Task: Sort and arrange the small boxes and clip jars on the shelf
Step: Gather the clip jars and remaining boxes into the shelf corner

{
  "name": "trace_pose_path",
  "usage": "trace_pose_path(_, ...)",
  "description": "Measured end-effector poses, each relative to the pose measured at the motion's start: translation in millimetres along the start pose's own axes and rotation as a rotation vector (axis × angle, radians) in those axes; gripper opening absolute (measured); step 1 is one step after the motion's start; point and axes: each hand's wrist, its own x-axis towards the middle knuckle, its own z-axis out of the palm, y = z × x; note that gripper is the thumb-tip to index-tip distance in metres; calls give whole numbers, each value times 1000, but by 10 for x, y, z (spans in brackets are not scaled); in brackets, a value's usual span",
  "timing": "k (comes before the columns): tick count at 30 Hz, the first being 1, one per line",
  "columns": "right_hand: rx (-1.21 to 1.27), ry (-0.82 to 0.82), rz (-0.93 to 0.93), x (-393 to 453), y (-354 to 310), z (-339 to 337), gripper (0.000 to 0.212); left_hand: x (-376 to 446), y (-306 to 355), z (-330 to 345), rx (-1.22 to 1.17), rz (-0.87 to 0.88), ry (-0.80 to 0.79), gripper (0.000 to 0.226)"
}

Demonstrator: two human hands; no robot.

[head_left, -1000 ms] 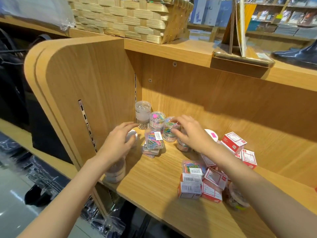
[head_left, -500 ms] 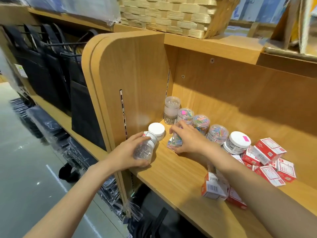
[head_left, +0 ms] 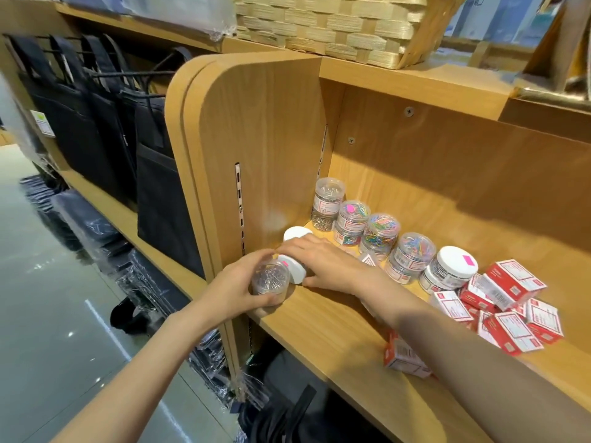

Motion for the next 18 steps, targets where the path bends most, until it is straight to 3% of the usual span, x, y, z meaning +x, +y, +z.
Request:
trace_pose_path(5, 212, 152, 65, -38, 156, -75, 62, -56, -56, -34, 4, -68, 49, 82)
trace_pose_path(9, 503, 410, 284, 60, 165, -164, 36, -41, -37, 0, 15, -85, 62, 79)
trace_pose_path(11, 526, 398, 383, 158, 145, -72, 33, -17, -12, 8, 39, -74, 77, 77)
trace_pose_path(14, 462, 330, 454, 235, 124, 67, 49, 25, 30, 30, 65, -69, 90, 72)
trace_pose_path(18, 430, 374, 496, 294, 93, 106, 54, 78, 69, 68, 132, -46, 124, 70)
